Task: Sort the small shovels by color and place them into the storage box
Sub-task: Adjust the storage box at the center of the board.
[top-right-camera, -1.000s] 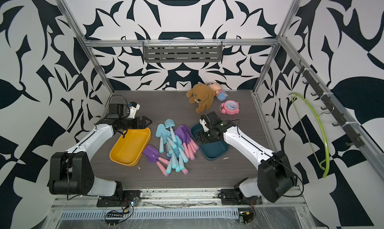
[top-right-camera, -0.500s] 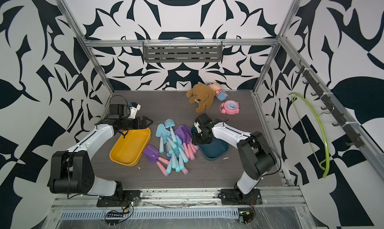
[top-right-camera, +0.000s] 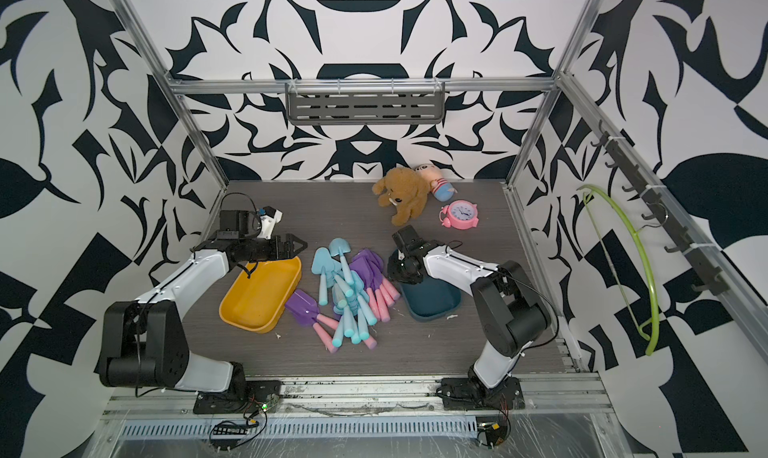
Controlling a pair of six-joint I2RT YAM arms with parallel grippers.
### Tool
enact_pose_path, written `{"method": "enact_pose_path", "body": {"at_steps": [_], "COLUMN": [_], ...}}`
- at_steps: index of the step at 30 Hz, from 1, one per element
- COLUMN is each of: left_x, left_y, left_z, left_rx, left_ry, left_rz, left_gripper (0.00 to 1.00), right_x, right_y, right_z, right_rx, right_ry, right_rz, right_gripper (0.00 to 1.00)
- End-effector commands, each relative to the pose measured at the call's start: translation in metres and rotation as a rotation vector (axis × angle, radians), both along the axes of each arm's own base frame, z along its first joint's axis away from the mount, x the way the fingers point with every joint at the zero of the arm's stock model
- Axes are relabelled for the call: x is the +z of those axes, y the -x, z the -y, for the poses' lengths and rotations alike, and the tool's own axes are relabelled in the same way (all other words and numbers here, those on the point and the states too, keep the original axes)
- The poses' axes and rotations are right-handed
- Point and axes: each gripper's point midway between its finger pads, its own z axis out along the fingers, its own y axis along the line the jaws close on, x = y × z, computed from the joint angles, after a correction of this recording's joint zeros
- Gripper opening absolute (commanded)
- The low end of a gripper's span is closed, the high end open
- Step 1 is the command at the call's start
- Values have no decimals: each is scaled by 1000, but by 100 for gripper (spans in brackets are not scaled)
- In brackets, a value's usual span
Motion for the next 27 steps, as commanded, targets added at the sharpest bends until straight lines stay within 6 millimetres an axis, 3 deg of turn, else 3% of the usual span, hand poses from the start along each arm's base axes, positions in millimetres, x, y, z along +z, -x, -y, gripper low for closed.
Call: {"method": "enact_pose_path", "body": {"at_steps": [1, 8, 13, 16, 19, 23, 27], "left_x": [-7, -6, -5, 0, 10, 21, 23], "left_y": [4, 5, 5, 6, 8, 8, 7], "left_z": [4, 5, 5, 6, 6, 0, -9], "left_rx": [-13, -14, -21, -40, -72, -79, -53], "left_ry": [28, 35, 33, 31, 14, 8, 8], "left_rz": [-29, -31, -21, 1, 43, 78, 82], "left_gripper": [99, 99, 99, 99, 99, 99, 99], "right_x": [9, 12, 22, 43, 76, 116, 130], "right_y": [-13, -26, -30, -32, -29, -21, -12], "right_z": [20, 44, 48, 52, 52, 18, -31], "right_rx": [-129, -204, -175, -160, -105, 42, 173], "right_ry": [13, 29, 57, 81, 137, 149, 129], "right_rz": [43, 57, 77, 125, 197, 275, 309], "right_gripper": [39, 38, 42, 47, 48, 48, 45]}}
